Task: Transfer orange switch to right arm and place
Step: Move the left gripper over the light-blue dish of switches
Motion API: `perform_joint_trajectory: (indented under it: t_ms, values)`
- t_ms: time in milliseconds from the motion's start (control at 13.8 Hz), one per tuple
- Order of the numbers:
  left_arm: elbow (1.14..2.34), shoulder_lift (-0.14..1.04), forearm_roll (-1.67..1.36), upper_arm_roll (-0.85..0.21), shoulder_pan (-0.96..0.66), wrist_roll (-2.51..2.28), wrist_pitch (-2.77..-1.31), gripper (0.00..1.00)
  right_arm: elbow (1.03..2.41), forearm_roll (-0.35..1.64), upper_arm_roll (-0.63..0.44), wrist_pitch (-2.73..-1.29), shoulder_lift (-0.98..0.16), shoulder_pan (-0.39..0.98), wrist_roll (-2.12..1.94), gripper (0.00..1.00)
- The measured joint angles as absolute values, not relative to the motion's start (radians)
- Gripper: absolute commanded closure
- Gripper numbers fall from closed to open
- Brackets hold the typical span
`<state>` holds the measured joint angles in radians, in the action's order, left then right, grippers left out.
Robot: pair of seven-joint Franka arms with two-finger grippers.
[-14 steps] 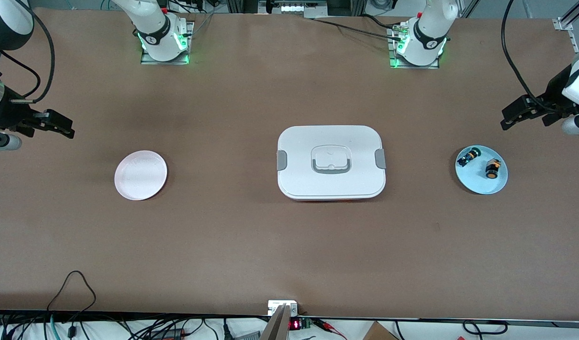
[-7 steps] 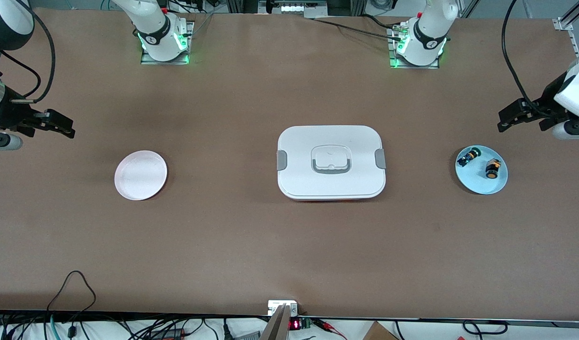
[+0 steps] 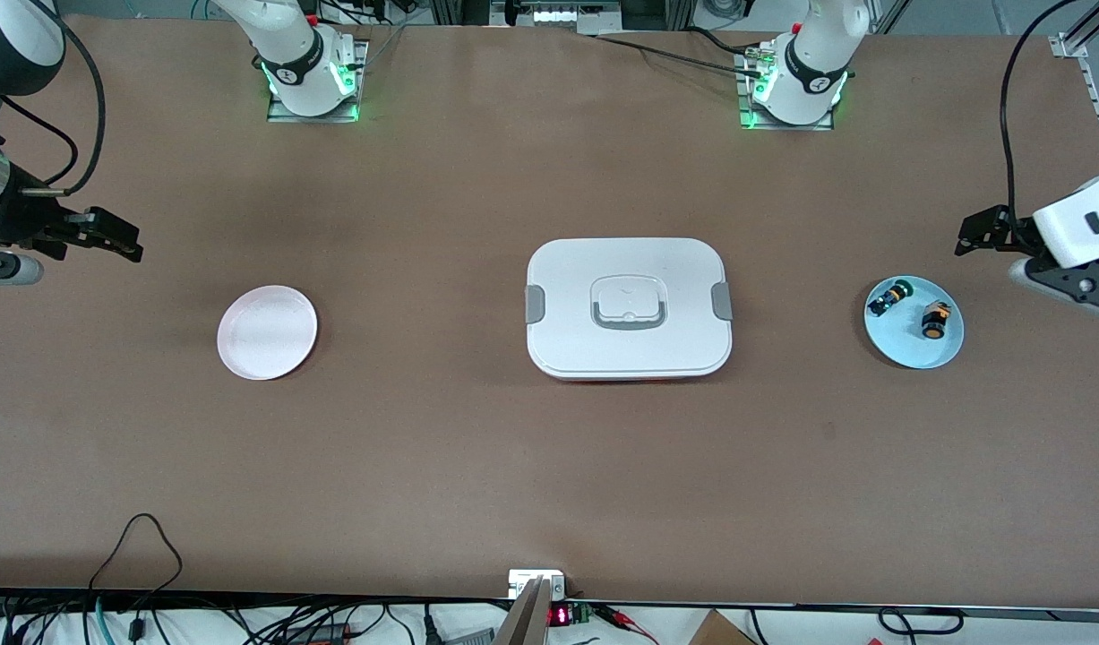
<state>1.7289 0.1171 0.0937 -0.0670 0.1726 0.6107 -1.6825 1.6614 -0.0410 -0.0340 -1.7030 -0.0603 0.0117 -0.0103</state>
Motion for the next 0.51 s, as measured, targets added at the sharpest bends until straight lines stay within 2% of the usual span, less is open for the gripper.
perform_joint_trajectory:
  t_ms: [289, 506]
  values:
    - [1.840, 0.183, 0.144, -0.067, 0.210, 0.962, -1.796, 0.01, 1.661, -0.040, -0.030, -1.703, -0.060, 0.013, -0.010, 0.00]
    - [1.953, 0.222, 0.145, -0.066, 0.287, 1.281, -2.004, 0.01, 1.661, -0.040, -0.028, -1.703, -0.061, 0.013, -0.010, 0.00]
